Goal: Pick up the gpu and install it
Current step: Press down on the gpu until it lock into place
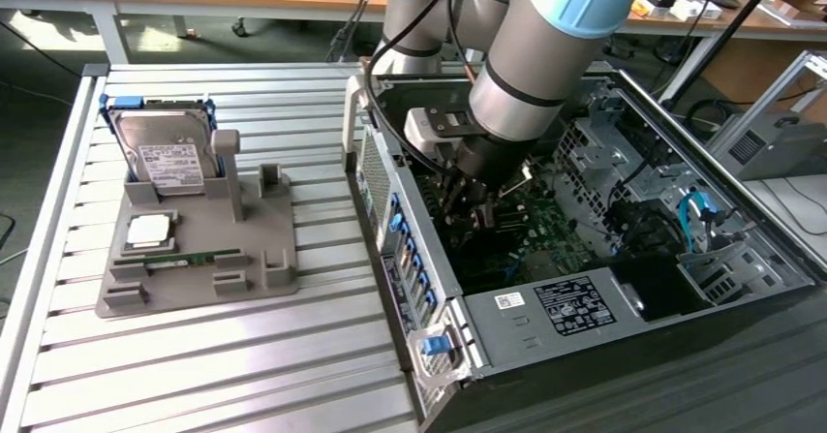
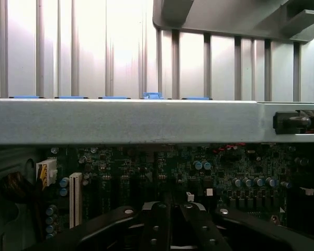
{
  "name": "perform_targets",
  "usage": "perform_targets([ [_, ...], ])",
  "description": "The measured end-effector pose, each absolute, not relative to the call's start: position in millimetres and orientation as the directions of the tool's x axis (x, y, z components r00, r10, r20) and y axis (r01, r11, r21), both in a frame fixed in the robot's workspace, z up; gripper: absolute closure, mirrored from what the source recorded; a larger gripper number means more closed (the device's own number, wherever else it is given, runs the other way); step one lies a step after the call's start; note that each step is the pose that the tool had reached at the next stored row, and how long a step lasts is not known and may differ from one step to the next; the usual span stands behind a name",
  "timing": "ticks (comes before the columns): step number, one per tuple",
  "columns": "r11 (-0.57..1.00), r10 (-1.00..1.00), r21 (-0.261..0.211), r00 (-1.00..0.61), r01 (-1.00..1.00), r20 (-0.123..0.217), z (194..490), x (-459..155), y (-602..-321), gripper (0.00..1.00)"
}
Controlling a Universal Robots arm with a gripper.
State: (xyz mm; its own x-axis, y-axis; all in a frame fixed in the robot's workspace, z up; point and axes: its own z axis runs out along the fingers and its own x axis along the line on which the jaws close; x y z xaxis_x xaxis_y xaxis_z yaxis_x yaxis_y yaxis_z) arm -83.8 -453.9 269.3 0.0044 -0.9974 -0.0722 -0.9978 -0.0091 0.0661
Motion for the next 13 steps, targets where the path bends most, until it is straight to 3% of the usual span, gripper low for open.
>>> perform_targets([
  [13,-0.01,-0.997,0.064,0.005,-0.998,-0.075,281.9,-86.7,-453.9,0.89],
])
